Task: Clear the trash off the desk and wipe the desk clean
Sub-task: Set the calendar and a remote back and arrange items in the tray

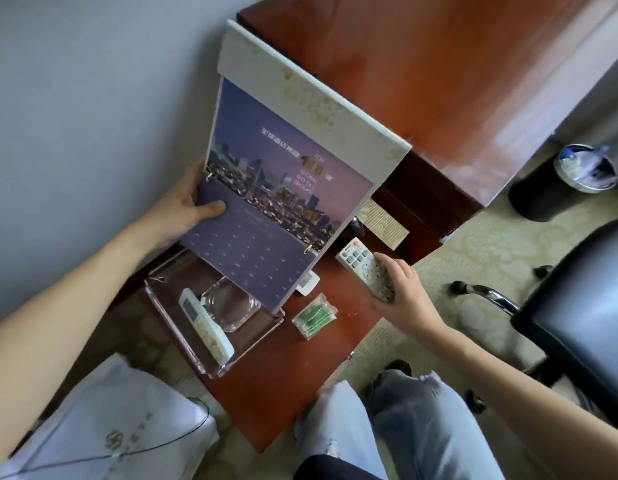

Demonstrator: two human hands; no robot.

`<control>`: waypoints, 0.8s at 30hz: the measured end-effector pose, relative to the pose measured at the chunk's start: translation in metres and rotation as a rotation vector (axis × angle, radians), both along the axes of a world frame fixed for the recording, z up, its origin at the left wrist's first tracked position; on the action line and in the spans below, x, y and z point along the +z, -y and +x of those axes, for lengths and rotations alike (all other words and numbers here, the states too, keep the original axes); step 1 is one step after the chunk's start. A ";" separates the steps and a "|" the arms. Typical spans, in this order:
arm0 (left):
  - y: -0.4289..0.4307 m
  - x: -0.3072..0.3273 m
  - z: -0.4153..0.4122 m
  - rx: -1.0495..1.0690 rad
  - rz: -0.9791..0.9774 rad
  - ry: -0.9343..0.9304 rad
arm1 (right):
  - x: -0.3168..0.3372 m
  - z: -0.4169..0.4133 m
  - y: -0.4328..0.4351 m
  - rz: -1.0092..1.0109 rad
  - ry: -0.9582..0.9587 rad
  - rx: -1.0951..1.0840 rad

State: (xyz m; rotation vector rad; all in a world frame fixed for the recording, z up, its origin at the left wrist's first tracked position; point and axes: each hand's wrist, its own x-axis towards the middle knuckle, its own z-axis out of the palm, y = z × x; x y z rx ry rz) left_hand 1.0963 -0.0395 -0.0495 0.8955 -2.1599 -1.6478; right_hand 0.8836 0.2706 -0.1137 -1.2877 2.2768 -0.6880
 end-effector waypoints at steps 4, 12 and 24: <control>-0.006 0.072 -0.010 -0.042 0.029 -0.006 | 0.074 -0.008 0.002 -0.035 0.001 0.030; -0.004 0.158 -0.045 -0.041 0.034 -0.059 | 0.168 -0.063 0.022 -0.103 -0.047 -0.051; 0.020 0.183 -0.168 0.185 -0.074 -0.154 | 0.191 -0.188 0.073 -0.156 -0.098 -0.069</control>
